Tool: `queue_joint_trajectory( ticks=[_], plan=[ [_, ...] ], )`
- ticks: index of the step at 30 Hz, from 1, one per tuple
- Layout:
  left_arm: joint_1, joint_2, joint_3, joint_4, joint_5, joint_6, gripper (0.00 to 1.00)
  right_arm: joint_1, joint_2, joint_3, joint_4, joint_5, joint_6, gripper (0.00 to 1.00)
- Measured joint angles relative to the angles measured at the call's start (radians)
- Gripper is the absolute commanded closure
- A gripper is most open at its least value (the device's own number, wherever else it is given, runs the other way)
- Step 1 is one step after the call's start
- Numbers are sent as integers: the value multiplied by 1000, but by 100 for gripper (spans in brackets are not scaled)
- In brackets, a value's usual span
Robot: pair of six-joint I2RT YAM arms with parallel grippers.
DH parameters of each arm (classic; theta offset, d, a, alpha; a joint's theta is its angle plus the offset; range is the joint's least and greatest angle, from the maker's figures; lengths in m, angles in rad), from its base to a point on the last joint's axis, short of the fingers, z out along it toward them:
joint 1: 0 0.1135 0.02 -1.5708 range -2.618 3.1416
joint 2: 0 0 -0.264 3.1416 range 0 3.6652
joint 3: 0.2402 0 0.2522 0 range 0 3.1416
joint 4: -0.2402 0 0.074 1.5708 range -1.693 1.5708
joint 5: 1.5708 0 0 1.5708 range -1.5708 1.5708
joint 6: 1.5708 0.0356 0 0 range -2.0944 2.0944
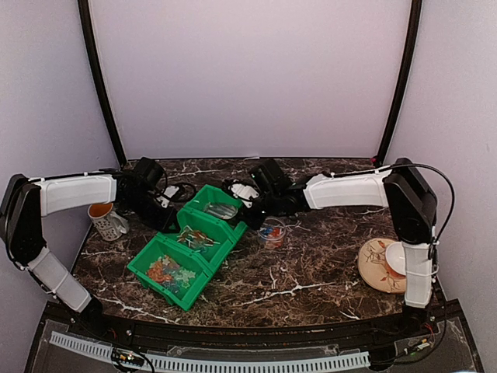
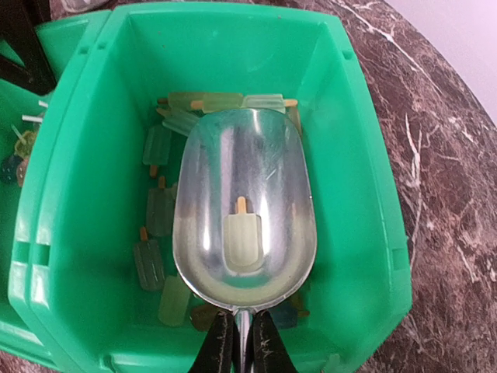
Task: Pack the candies
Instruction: Scoop the fake candies from the storage box.
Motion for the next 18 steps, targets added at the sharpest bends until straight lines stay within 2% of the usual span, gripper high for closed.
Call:
queue_joint_trajectory(
  ticks=[4,11,18],
  plan=[
    [-7,0,0,-11,-11,8,100,1,-11,61,-160,59,-43,100],
    [-8,0,0,-6,-46,15,100,1,-8,284,-503,106,-71,100],
    [-6,0,0,-7,-96,16,100,8,34,416,-737,146,-97,100]
  ],
)
